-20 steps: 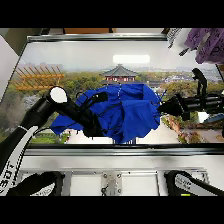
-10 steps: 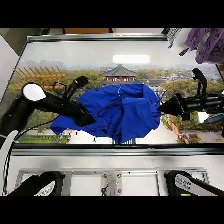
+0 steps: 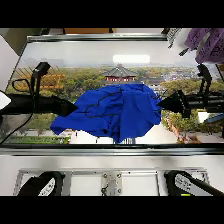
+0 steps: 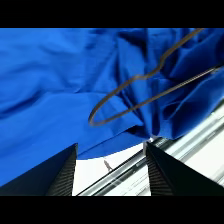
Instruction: Fold the clothes and pants, and hang the long-sleeved shirts on hangers.
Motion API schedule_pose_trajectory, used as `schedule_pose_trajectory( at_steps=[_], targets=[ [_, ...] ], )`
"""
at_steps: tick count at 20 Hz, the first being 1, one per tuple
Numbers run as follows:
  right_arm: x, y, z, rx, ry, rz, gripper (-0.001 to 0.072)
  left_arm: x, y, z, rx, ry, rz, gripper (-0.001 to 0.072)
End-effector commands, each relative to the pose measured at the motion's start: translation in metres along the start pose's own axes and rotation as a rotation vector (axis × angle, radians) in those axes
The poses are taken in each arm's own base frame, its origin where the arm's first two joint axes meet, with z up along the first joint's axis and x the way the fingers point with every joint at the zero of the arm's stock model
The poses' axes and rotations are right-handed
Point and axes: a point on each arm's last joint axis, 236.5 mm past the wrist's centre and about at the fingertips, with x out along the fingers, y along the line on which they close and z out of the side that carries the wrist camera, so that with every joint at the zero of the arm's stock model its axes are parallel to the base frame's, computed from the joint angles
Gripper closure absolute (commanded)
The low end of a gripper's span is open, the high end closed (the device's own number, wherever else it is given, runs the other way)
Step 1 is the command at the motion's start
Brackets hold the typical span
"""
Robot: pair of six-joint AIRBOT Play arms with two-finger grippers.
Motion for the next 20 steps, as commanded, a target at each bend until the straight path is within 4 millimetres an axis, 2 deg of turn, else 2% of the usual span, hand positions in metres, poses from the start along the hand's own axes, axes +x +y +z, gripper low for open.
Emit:
schedule_pose_trajectory(
  at_steps=[1,2,4,7,11,16,17,20],
  targets=[
    [-0.001,0.005,0.015,-0.048,-0.025,-0.041,0.0708,0.003,0.020,-0.026,-0.164,-0.017,0.075,0.0280],
    [-0.002,0.009,0.021,-0.065,-0.039,-0.043,0.0708,0.011,0.020,-0.038,-0.200,-0.012,0.069,0.0272],
    [-0.003,0.016,0.030,-0.092,-0.057,-0.053,0.0708,0.029,0.018,-0.061,-0.299,-0.001,0.066,0.0061],
    [-0.004,0.017,0.035,-0.113,-0.059,-0.078,0.0708,0.060,0.009,-0.077,-0.516,-0.044,0.028,0.0065],
    [-0.004,0.020,0.036,-0.118,-0.059,-0.081,0.0708,0.099,-0.010,-0.072,-0.736,-0.163,-0.075,0.0066],
    [-0.004,0.020,0.036,-0.079,-0.060,-0.080,0.0708,0.148,-0.029,-0.059,-0.825,-0.236,-0.105,0.0067],
    [-0.004,0.020,0.036,-0.077,-0.060,-0.080,0.0708,0.158,-0.030,-0.056,-0.845,-0.248,-0.100,0.0093],
    [-0.004,0.020,0.037,-0.064,-0.060,-0.081,0.0708,0.179,-0.047,-0.053,-0.860,-0.214,-0.109,0.0094]
  ],
)
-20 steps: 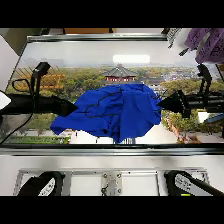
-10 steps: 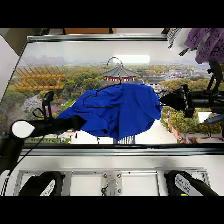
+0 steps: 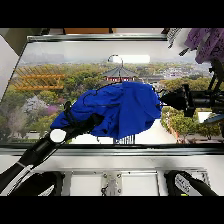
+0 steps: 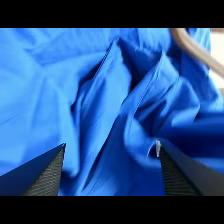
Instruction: Fold the clothes and pants, and hang the long-sleeved shirts on hangers.
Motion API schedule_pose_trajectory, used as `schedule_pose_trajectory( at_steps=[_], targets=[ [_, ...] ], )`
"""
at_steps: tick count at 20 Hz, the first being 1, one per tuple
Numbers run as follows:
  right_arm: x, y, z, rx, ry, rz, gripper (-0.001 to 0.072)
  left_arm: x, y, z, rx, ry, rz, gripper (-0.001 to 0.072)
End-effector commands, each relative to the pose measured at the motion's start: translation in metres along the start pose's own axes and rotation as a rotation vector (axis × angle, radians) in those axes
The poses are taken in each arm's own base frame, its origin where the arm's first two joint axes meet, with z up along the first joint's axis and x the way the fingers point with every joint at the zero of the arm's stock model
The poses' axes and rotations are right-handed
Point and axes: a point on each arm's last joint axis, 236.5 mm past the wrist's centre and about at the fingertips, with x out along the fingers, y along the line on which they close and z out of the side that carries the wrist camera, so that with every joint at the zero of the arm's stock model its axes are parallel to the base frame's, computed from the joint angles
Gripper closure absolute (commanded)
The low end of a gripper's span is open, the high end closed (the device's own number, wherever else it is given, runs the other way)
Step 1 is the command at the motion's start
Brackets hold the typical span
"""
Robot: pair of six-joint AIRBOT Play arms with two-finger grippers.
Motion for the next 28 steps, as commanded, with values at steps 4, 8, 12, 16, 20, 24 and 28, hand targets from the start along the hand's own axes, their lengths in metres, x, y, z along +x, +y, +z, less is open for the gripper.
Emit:
schedule_pose_trajectory(
  at_steps=[4,8,12,16,20,24,28],
  targets=[
    [0.000,0.000,0.001,0.011,-0.001,-0.003,0.0707,0.035,-0.026,-0.016,-0.016,0.010,-0.017,0.0093],
    [0.000,-0.003,0.002,0.010,-0.004,-0.017,0.0707,0.037,-0.028,-0.033,-0.005,0.079,-0.012,0.0093],
    [0.000,-0.005,0.002,0.010,-0.005,-0.024,0.0707,0.036,-0.025,-0.047,0.014,0.140,0.001,0.0093],
    [0.000,-0.005,0.002,0.010,-0.006,-0.027,0.0707,0.036,-0.025,-0.049,0.010,0.144,0.001,0.0093],
    [0.000,-0.005,0.002,0.010,-0.006,-0.027,0.0707,0.034,-0.024,-0.058,0.008,0.185,0.007,0.0094],
    [0.000,-0.005,0.002,0.021,-0.006,-0.027,0.0707,0.035,-0.024,-0.055,0.013,0.172,0.004,0.0096],
    [0.000,-0.005,0.002,0.021,-0.006,-0.027,0.0707,0.035,-0.025,-0.053,0.012,0.163,0.003,0.0520]
  ],
)
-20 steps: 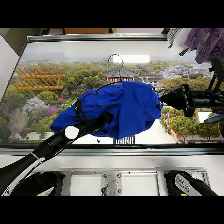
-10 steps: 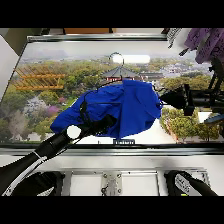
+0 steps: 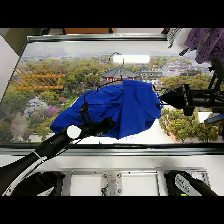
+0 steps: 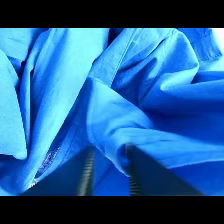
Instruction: Fold the clothes and pants, and hang the long-sleeved shirts on hangers.
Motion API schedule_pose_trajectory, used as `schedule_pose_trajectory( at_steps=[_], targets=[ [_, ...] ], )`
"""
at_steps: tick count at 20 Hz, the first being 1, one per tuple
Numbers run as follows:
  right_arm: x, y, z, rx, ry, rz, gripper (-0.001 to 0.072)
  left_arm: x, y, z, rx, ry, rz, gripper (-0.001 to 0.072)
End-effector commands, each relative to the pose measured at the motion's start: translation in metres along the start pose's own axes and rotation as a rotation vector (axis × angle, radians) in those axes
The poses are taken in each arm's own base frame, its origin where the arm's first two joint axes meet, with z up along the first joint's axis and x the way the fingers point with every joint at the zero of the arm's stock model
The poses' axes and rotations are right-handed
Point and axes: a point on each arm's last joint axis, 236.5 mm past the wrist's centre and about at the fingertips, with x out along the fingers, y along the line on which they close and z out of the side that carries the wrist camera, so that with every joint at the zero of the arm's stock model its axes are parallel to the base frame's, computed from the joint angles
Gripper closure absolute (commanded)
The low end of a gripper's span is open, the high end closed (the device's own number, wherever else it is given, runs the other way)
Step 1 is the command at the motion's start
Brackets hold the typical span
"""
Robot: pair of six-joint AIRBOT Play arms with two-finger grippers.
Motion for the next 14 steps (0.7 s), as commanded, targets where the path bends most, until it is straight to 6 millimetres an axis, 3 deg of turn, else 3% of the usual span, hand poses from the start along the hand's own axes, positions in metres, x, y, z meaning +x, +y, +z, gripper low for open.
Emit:
schedule_pose_trajectory(
  at_steps=[1,2,3,7,11,14],
  targets=[
    [0.000,0.000,0.001,0.000,0.000,0.000,0.0707,0.000,-0.001,0.004,0.002,-0.017,-0.003,0.0521],
    [0.000,0.000,0.001,0.000,-0.001,0.000,0.0707,0.000,-0.001,0.005,0.003,-0.020,-0.004,0.0666],
    [0.000,0.000,0.001,0.000,-0.001,0.000,0.0707,0.000,-0.001,0.006,0.004,-0.027,-0.005,0.0697],
    [-0.001,0.001,0.005,-0.006,-0.005,-0.027,0.0707,-0.004,-0.004,0.014,0.000,-0.047,-0.014,0.0697],
    [-0.004,0.007,0.018,0.003,-0.016,-0.086,0.0708,-0.028,-0.012,0.035,0.042,-0.097,-0.039,0.0698],
    [-0.005,0.019,0.024,0.000,-0.018,-0.095,0.0708,-0.047,-0.007,0.051,0.062,-0.113,-0.025,0.0698]
  ],
)
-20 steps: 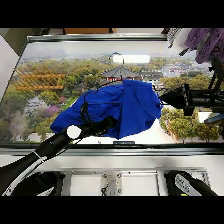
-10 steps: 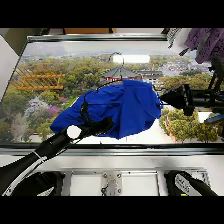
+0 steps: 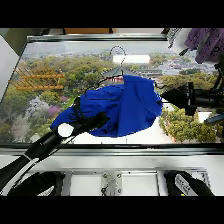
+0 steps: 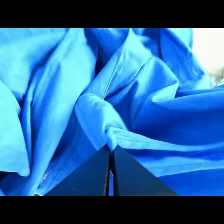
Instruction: Fold the clothes and pants, and hang the long-sleeved shirts on hangers.
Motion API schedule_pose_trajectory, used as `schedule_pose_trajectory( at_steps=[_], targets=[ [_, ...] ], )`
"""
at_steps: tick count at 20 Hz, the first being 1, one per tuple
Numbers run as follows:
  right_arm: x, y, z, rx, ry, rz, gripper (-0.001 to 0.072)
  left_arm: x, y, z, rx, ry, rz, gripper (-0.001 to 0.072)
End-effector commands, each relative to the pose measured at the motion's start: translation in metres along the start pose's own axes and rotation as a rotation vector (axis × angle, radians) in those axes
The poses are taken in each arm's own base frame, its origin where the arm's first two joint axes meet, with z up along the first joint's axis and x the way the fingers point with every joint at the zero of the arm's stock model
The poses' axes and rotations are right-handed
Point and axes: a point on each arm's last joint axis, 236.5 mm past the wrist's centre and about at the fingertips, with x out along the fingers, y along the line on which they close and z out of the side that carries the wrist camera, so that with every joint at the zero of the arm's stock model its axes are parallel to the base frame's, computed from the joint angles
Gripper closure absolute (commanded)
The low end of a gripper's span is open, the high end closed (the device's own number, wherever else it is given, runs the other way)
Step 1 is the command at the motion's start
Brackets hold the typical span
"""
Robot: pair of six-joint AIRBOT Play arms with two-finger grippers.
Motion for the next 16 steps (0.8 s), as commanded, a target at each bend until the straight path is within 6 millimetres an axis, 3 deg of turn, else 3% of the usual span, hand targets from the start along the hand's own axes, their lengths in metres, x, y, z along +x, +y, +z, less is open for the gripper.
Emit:
schedule_pose_trajectory(
  at_steps=[1,4,8,14,16],
  targets=[
    [-0.002,0.011,0.008,0.007,-0.003,-0.021,0.0708,-0.020,0.007,0.021,0.025,-0.027,0.015,0.0698],
    [-0.003,0.029,0.006,0.006,0.015,0.025,0.0708,-0.036,0.015,0.047,-0.010,-0.075,0.021,0.0697],
    [-0.005,0.046,0.002,0.015,0.043,0.077,0.0708,-0.047,0.035,0.064,-0.022,-0.091,0.063,0.0698],
    [-0.006,0.042,-0.013,0.041,0.108,0.047,0.0708,-0.058,0.050,0.081,-0.040,-0.114,0.085,0.0698],
    [-0.006,0.041,-0.014,0.042,0.112,0.043,0.0708,-0.059,0.043,0.082,-0.008,-0.107,0.076,0.0698]
  ],
)
